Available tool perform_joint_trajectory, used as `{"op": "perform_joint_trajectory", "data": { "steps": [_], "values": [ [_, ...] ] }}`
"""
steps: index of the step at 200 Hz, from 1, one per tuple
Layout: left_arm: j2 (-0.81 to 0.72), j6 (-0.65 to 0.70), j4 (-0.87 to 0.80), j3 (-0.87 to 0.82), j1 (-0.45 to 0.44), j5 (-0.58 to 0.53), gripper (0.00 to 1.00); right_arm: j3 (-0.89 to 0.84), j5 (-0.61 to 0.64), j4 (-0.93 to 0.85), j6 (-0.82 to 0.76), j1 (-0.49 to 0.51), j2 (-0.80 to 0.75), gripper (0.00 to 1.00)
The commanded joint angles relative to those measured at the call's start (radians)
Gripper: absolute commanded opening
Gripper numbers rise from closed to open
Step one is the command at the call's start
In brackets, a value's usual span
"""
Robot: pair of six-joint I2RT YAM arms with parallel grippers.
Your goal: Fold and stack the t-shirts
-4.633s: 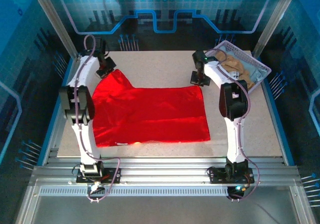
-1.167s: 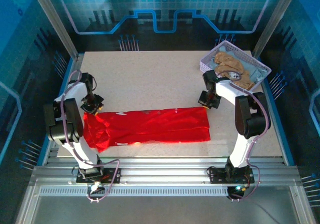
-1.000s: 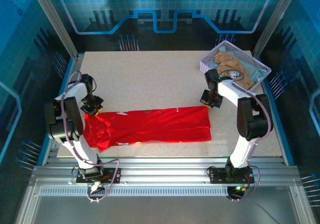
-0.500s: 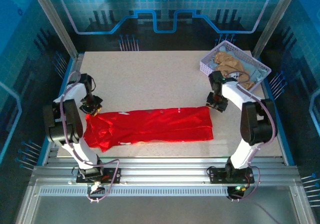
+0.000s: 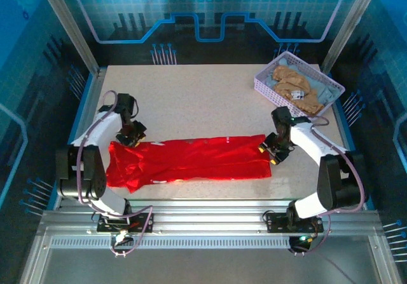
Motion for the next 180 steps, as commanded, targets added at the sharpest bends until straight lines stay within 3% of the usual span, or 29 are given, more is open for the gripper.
{"op": "perform_joint_trajectory", "data": {
  "steps": [1, 30, 64, 73, 107, 180],
  "values": [
    [0.031, -0.036, 0.021, -0.030, -0.012, 0.039, 0.20, -0.020, -0.069, 0.010, 0.107, 0.003, 0.001, 0.52],
    [0.074, -0.055, 0.040, -0.064, -0.013, 0.043, 0.19, -0.044, -0.038, -0.004, 0.109, 0.003, 0.014, 0.52],
    [0.095, -0.064, 0.052, -0.081, -0.013, 0.014, 0.18, -0.044, 0.003, 0.001, 0.109, 0.003, 0.074, 0.43],
    [0.098, -0.063, 0.053, -0.083, -0.014, 0.009, 0.18, -0.035, 0.021, 0.014, 0.104, 0.003, 0.086, 0.37],
    [0.121, -0.057, 0.042, -0.083, -0.012, -0.030, 0.17, 0.025, 0.118, -0.013, 0.048, 0.011, 0.107, 0.00],
    [0.188, -0.055, 0.041, -0.069, 0.012, -0.077, 0.17, -0.059, 0.115, -0.124, 0.016, 0.014, -0.029, 0.00]
  ]
}}
